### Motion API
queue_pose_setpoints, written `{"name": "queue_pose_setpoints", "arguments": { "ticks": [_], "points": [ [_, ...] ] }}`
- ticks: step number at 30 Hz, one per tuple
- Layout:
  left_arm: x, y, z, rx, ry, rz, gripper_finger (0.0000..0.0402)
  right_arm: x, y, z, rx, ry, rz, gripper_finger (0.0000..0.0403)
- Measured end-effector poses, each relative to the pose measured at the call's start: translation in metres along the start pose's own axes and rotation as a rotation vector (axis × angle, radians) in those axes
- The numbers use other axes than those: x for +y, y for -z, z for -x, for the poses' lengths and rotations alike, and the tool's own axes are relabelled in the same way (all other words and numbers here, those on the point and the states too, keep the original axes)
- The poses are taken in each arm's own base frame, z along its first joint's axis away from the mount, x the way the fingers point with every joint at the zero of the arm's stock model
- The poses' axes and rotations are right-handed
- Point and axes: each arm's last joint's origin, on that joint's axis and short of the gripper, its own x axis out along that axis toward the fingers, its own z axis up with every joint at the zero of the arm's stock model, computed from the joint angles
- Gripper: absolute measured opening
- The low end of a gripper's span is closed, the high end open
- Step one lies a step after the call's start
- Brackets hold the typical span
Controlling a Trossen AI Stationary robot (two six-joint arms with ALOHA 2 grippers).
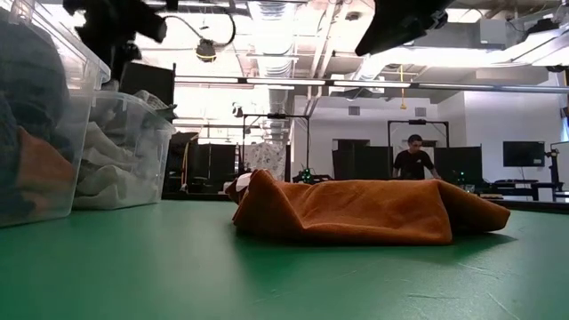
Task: Sort towels by color in basket
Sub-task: Put the white towel into the top transparent bin
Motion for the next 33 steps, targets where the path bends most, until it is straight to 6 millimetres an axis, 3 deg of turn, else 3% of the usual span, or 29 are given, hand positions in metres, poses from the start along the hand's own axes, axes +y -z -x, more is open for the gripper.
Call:
{"name": "queue_pose_setpoints", "arguments": {
  "ticks": [6,12,17,23,29,33],
  "points": [
    [0.003,-0.012,0.015,-0.217,-0.044,-0.051,0.0202,0.0,0.0,0.0,0.001,-0.003,0.0,0.0234],
    [0.005,-0.026,0.007,-0.235,-0.074,-0.06,0.0201,0.001,0.0,0.002,-0.002,-0.01,0.002,0.0234],
    [0.003,-0.026,-0.032,-0.127,-0.07,-0.073,0.02,0.004,0.001,0.006,-0.007,-0.03,0.004,0.0234],
    [0.003,-0.008,-0.086,0.066,-0.156,-0.09,0.0188,0.007,0.001,0.011,-0.018,-0.05,0.004,0.0234],
    [0.009,0.002,-0.129,0.076,-0.178,-0.073,0.0173,0.007,-0.001,0.01,-0.029,-0.051,-0.014,0.0234],
    [0.009,0.006,-0.145,0.053,-0.156,-0.097,0.0169,0.007,-0.001,0.01,-0.028,-0.051,-0.01,0.0234]
  ]
}}
